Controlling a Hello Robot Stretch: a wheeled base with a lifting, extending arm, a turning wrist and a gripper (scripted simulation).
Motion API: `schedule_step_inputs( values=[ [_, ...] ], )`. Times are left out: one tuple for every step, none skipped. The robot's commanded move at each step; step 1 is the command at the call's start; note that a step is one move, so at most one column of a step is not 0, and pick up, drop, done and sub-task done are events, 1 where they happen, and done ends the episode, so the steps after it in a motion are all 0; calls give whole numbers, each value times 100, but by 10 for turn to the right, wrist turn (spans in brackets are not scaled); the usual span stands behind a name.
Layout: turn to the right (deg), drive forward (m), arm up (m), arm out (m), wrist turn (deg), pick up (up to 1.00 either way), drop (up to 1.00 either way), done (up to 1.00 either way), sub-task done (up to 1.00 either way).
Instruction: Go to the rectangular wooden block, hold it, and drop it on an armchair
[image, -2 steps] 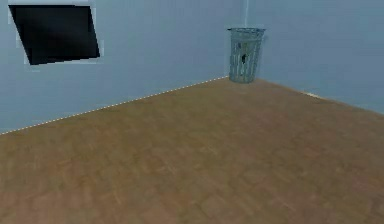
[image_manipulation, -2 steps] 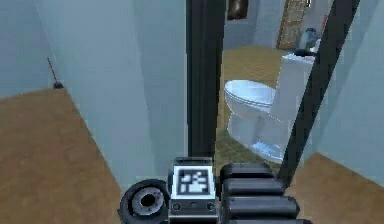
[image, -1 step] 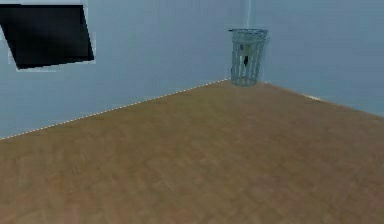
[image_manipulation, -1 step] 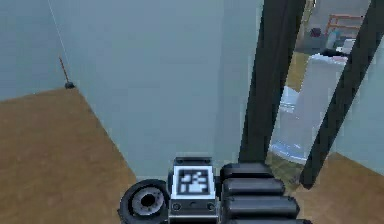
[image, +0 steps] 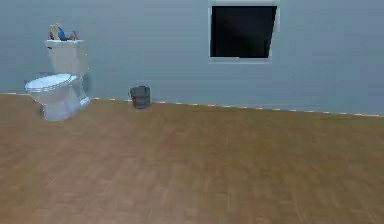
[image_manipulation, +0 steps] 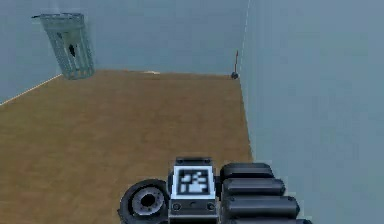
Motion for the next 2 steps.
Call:
schedule_step_inputs(
  values=[
    [-450, 0, 0, 0, 0, 0, 0, 0, 0],
    [-450, 0, 0, 0, 0, 0, 0, 0, 0]
  ],
)
